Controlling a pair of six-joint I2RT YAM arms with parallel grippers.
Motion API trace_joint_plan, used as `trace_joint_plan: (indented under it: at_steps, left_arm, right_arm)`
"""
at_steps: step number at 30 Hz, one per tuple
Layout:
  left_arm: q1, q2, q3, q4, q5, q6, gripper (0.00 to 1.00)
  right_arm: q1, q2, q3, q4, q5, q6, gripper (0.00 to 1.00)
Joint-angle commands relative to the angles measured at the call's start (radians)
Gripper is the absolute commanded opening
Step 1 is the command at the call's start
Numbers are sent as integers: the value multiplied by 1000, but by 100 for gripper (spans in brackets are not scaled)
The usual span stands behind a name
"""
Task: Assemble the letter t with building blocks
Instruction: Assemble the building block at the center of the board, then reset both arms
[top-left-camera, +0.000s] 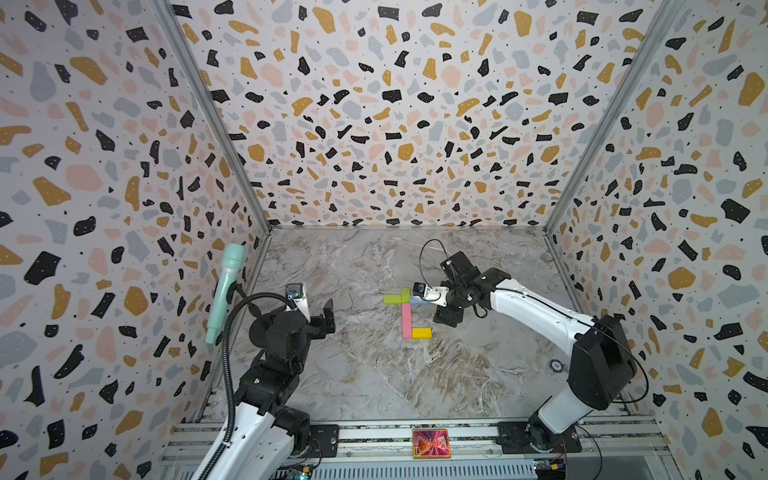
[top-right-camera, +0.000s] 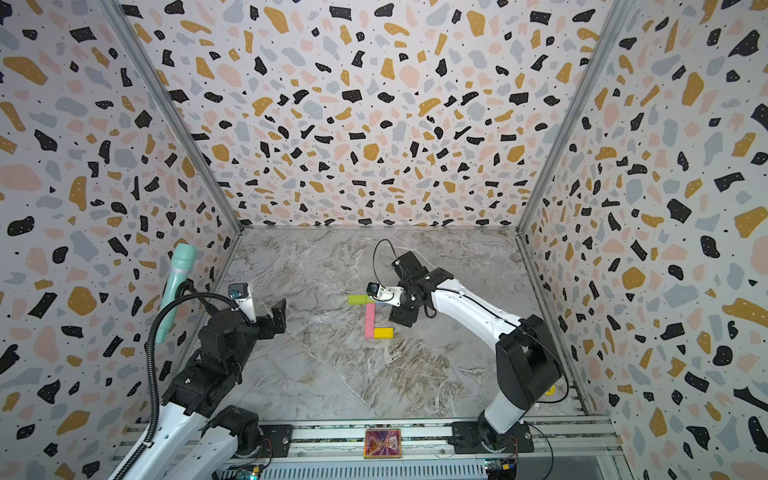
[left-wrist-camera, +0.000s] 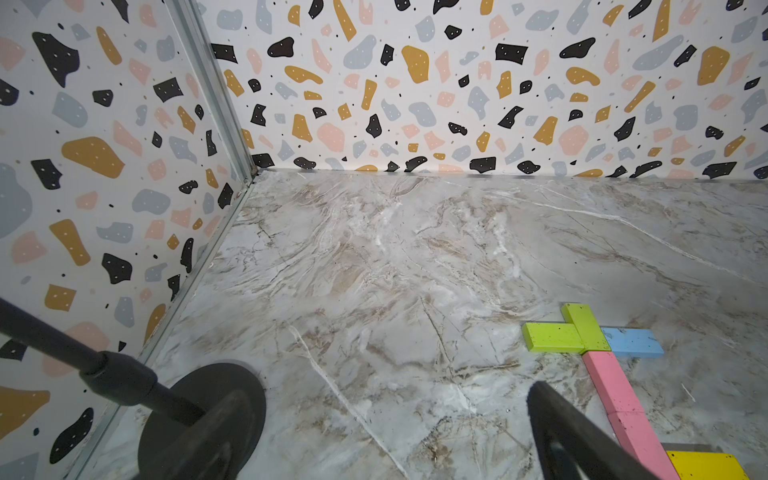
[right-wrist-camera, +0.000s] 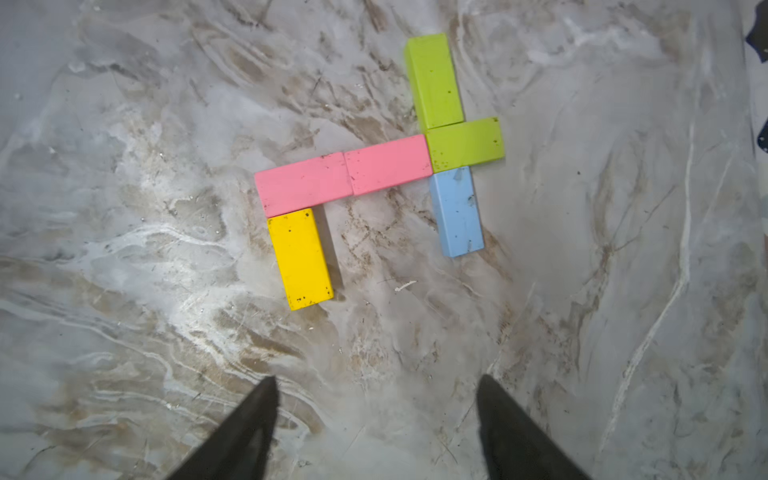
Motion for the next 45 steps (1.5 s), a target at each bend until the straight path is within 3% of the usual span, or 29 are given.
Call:
trace_joint_plan:
  at_steps: [1,10,14,19,24,32,38,41,45]
  left_arm:
    - [-2,8,-6,21,-27,-9,100]
    - [-3,89,-5,82,-140,-53,99]
    - [-3,97,-28,170,-197,-72,99]
    - [-3,137,-58,305,-303,-75,100]
    - [-3,206,-115,472,-365,-19,100]
    - [5,406,-306,952,-449,122,99]
    - [31,659,-374,1282,-444,110,99]
    - [35,720,-300,1216,-441,156,99]
    - [80,817,-377,1489,-421,163,100]
  right_arm:
    - [-71,-83,-48,80,-48,99,99]
    - [-221,-317,-331,491,40,334,99]
    - [-315,-393,-423,606,43,427,99]
    - [-429,-477,-568,784,140,562,99]
    - [-493,-526,-706,962,157,600,99]
    - [-523,-437,-889,1330,204,643,99]
    - [-527,-257,-981,1611,218,634,99]
    - [-530,-205,-996,1703,189,645,99]
    - [-529,-94,-1046,1896,204,650,99]
